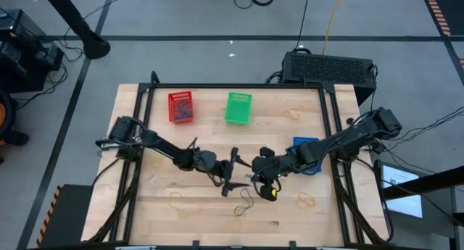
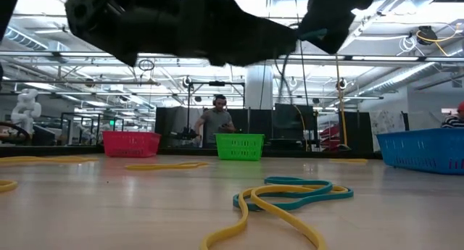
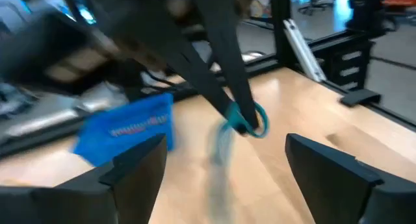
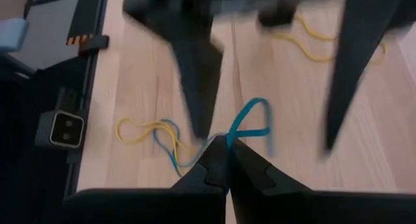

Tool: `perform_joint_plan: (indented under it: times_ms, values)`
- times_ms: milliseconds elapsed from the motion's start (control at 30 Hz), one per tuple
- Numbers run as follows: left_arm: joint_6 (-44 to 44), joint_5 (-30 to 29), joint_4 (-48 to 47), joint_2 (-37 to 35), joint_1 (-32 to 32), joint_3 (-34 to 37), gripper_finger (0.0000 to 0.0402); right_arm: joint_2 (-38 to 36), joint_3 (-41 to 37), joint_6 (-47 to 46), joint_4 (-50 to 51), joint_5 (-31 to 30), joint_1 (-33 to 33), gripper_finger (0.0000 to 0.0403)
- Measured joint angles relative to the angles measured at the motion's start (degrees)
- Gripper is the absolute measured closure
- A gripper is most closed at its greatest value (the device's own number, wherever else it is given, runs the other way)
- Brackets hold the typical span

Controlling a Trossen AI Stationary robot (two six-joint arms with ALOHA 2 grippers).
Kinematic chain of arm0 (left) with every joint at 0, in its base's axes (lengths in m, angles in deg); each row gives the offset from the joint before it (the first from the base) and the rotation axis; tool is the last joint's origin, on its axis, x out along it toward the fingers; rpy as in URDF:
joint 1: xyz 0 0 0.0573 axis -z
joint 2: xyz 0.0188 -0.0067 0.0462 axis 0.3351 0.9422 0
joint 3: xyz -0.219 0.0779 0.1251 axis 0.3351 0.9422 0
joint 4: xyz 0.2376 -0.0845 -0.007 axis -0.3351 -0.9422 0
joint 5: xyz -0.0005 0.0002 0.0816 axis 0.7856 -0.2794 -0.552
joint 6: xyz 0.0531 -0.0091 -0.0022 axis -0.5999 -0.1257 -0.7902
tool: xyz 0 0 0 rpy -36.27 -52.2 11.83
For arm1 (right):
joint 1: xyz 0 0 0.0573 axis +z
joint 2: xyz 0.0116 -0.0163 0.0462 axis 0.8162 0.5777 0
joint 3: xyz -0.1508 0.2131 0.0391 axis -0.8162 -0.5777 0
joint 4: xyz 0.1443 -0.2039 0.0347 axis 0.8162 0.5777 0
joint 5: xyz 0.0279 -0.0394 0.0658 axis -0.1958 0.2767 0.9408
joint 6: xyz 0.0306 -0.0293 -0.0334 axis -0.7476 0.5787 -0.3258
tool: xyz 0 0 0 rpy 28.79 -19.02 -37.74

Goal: Sort rubber bands into baskets
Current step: Put the blue rubber band into the red bin

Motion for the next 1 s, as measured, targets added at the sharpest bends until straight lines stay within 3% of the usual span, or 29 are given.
perform_joint_plan:
  times_ms: [233, 567, 733, 1000]
  values:
    - [0.1, 0.7, -0.5, 3.6, 0.0, -2.4, 0.0092, -0.5, 0.0, 1.0, -0.4, 0.0, 0.2, 0.0402]
    - [-0.9, 0.5, -4.9, 0.7, 0.0, -2.4, 0.0174, -0.5, -0.1, 1.2, 0.1, 0.0, 0.3, 0.0403]
    - [-0.9, 0.4, -5.9, 0.7, 0.0, -2.3, 0.0245, -0.5, -0.1, 1.2, 0.4, 0.0, 0.3, 0.0403]
    - [-0.9, 0.3, -6.0, 0.7, 0.0, -2.3, 0.0391, -0.5, -0.1, 3.4, 0.3, 0.0, 0.3, 0.0403]
